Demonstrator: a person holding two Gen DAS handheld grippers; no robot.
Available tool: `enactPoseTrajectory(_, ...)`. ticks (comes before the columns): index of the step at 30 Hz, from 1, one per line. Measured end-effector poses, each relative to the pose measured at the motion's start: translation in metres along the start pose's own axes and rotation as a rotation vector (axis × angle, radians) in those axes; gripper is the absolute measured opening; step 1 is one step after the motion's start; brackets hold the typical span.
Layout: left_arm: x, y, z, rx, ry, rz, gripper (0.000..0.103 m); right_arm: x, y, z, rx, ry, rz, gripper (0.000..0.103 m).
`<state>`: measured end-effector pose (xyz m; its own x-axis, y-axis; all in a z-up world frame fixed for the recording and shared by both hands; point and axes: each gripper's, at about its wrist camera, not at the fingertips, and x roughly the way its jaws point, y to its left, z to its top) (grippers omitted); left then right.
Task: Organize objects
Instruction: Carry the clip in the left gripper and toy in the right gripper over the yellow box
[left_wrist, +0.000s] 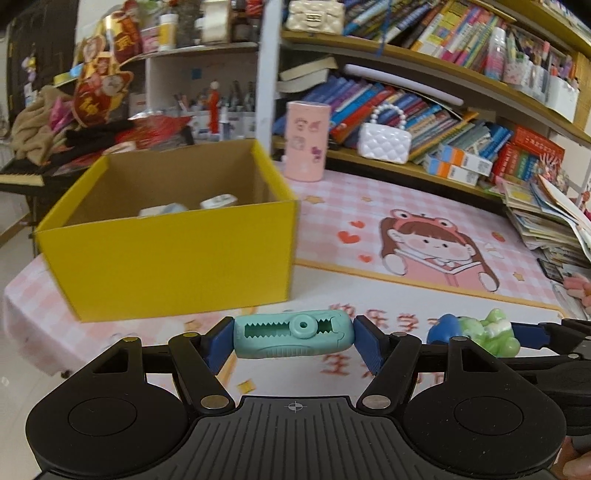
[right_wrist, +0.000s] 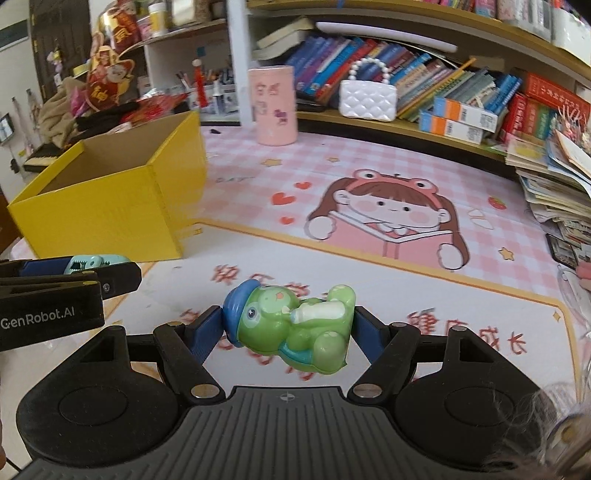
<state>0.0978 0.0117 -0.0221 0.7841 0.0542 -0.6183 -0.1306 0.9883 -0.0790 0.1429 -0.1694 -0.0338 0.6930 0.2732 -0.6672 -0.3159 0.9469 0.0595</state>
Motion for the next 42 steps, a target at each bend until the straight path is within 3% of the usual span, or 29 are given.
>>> enactPoseTrajectory(26,-0.07,0.104,-0.035,-0.044,-0.047,0.045,0.069,-0.037,0.121,-0.032,-0.071,-0.031,0.033,0.073)
enactPoseTrajectory(33,-0.077,0.12,-0.027,-0.039,-0.089,0.046,0.069,-0.037,0.138,-0.028,-0.078,-0.048,0.031,0.073)
enactPoseTrajectory(42,-0.069,0.132,0.005,-0.08,-0.149,0.055,0.069,-0.033,0.145,0.004,-0.099,-0.099,0.058,0.073)
